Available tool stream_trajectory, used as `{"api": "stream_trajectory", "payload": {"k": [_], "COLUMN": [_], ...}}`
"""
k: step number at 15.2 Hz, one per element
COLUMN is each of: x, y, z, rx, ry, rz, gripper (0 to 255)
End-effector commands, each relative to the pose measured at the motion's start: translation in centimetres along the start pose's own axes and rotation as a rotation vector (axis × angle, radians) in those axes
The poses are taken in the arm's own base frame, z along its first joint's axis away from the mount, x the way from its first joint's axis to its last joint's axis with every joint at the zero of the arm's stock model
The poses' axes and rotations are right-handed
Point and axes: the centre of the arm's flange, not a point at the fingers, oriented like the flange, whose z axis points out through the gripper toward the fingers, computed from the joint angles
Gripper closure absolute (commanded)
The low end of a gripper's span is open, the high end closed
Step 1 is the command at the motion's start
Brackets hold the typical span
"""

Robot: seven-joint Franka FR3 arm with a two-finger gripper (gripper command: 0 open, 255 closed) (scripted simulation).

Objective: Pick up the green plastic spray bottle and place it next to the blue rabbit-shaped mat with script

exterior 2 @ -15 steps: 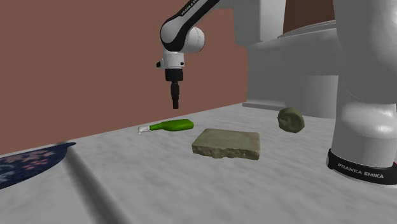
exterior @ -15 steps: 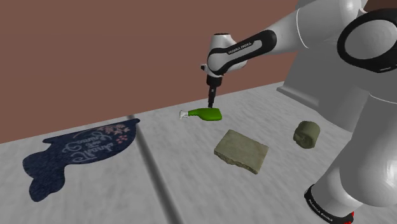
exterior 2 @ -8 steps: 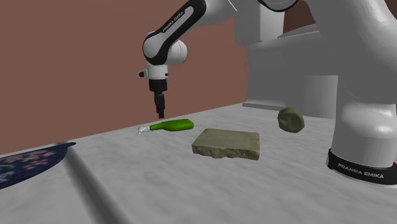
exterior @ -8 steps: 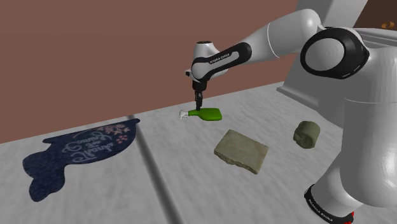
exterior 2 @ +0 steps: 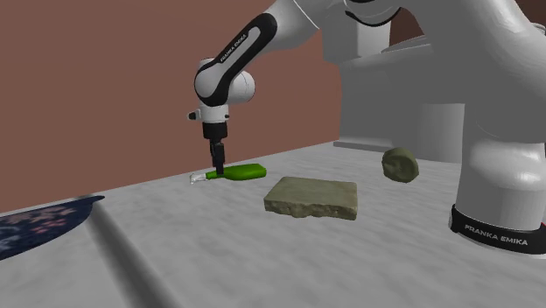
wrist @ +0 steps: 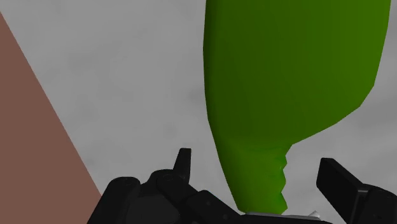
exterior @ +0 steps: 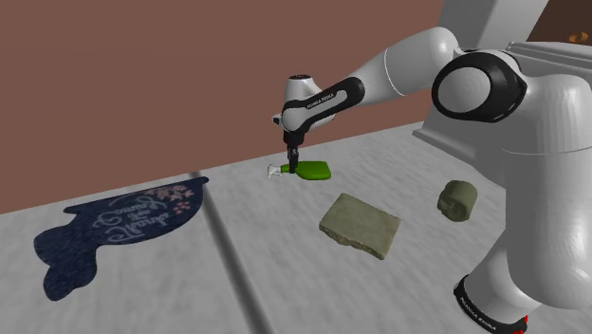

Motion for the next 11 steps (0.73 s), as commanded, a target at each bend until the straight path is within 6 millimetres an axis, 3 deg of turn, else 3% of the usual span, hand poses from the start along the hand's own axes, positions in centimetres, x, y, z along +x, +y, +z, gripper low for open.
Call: {"api": "stream_trajectory", "payload": {"k": [1, 7, 8, 11], "x": [-0.03, -0.03, -0.03, -0.03], "y": [0.04, 0.04, 0.04, 0.04], "z": [0.42, 0.41, 0.41, 0.41], "rx": [-0.001, -0.001, -0.001, -0.001], "ry": [0.001, 0.000, 0.000, 0.000], "rz": [0.000, 0.000, 0.000, 0.000], "gripper": [0, 0, 255, 255]}}
